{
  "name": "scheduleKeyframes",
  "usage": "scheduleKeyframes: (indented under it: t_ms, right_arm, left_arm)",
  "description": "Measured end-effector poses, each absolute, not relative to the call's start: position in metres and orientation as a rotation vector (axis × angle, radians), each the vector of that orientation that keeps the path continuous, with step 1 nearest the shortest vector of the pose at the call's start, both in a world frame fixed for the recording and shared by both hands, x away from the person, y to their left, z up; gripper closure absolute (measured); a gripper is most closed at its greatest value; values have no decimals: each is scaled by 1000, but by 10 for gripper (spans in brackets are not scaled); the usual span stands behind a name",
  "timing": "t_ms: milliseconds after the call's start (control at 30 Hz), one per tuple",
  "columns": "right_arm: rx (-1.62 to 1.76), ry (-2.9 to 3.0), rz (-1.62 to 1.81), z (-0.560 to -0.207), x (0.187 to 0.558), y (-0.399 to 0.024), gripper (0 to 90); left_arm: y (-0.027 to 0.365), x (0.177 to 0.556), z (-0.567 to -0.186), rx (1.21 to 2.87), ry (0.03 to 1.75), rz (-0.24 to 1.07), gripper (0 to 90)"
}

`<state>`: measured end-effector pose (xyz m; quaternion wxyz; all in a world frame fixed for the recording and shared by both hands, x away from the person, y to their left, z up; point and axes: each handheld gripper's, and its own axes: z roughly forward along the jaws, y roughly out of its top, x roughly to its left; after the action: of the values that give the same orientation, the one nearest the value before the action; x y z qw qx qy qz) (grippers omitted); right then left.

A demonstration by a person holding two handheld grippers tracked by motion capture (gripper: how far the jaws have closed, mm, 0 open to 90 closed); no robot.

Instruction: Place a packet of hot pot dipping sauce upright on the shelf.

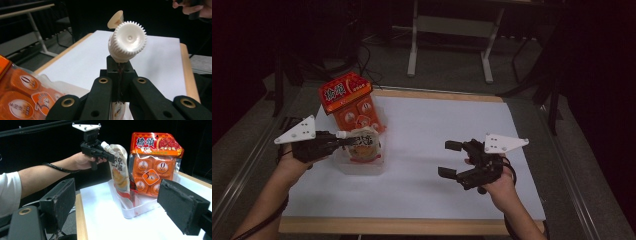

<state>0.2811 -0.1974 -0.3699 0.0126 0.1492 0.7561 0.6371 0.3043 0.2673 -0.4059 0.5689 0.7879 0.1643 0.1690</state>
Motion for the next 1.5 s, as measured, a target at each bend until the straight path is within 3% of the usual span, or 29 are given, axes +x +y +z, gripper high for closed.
scheduleKeyframes:
  t_ms: [1333,1500]
  right_arm:
    - [524,2403,1965,-385,283,-200,154]
    - [527,2404,1968,-386,283,-200,154]
  left_arm:
    - [289,305,-478,1876,314,338,890]
    - [293,303,-480,1849,336,326,812]
